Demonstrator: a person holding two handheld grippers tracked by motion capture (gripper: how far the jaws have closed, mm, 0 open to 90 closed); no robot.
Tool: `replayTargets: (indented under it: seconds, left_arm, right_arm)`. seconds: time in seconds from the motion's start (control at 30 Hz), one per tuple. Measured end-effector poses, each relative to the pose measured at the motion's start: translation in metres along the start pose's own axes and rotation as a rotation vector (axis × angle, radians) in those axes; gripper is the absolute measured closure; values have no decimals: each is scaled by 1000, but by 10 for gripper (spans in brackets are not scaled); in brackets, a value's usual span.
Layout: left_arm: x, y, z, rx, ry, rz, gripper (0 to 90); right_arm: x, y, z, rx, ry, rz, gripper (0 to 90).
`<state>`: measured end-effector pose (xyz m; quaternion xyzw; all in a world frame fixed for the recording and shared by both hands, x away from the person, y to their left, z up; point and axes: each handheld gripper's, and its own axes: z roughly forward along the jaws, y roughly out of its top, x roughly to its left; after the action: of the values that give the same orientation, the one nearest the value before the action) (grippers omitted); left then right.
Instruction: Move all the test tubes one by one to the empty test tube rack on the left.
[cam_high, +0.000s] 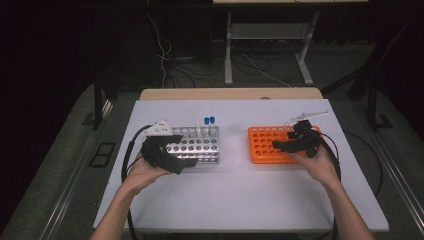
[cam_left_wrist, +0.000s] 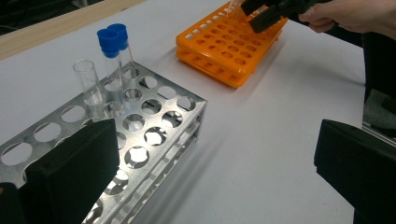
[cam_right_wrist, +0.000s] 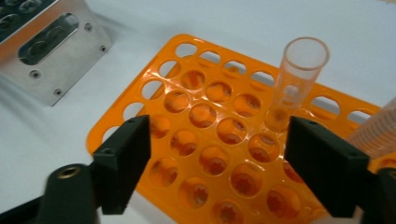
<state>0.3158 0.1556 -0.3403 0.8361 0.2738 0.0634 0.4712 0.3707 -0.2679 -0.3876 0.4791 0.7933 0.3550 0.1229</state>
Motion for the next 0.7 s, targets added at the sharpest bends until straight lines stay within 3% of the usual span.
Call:
replayTargets:
  seconds: [0.37,0.7]
  left_arm:
    - [-8,1,1,-22,-24,14,0]
    - [-12,1,5,-40,-45,21,0]
  right_arm:
    - [-2,4,9,-21,-100,33,410]
    - [1,8,14,-33,-190,29,574]
